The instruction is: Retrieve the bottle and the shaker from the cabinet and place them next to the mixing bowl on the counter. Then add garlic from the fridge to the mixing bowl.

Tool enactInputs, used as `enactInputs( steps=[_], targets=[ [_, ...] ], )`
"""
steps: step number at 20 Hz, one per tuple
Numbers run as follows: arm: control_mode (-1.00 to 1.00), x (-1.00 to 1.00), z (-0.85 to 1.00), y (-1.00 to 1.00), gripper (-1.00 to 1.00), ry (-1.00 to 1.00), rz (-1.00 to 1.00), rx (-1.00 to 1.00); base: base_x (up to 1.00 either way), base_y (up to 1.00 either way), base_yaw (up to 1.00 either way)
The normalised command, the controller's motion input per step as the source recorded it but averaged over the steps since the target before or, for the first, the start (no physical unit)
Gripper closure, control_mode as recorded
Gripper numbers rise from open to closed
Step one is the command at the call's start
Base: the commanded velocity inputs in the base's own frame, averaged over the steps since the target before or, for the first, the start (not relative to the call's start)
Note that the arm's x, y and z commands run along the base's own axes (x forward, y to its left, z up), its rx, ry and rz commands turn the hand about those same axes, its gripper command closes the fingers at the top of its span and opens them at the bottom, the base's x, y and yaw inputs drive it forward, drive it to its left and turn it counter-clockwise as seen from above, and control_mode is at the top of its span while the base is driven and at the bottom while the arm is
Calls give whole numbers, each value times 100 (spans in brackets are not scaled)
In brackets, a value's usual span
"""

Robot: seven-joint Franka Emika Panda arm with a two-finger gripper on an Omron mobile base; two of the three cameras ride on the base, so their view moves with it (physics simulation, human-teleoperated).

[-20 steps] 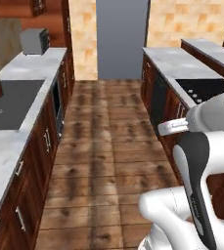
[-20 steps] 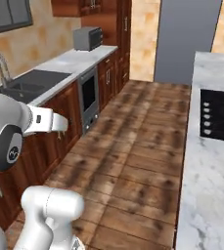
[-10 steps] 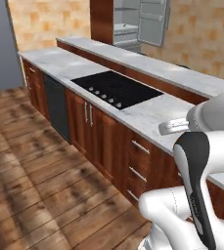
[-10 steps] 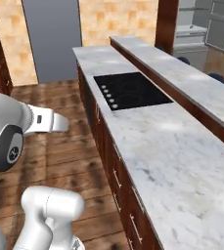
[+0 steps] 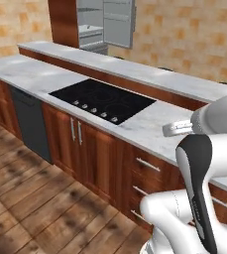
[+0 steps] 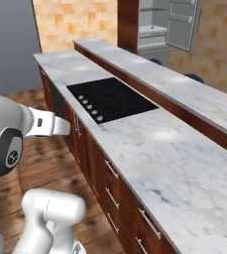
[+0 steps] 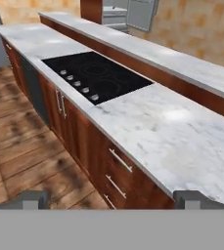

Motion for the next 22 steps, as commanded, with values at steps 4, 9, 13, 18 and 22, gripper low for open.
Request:
enactInputs(
  steps=[4,9,13,18,22],
  targets=[
    [100,0,0,0,-100,0,0,0,100,100,-17],
    [100,0,0,0,-100,0,0,0,100,100,-16],
    [100,0,0,0,-100,0,0,0,100,100,-5],
    [100,0,0,0,-100,0,0,0,95,100,14],
    [100,0,0,0,-100,0,0,0,100,100,34]
  ],
)
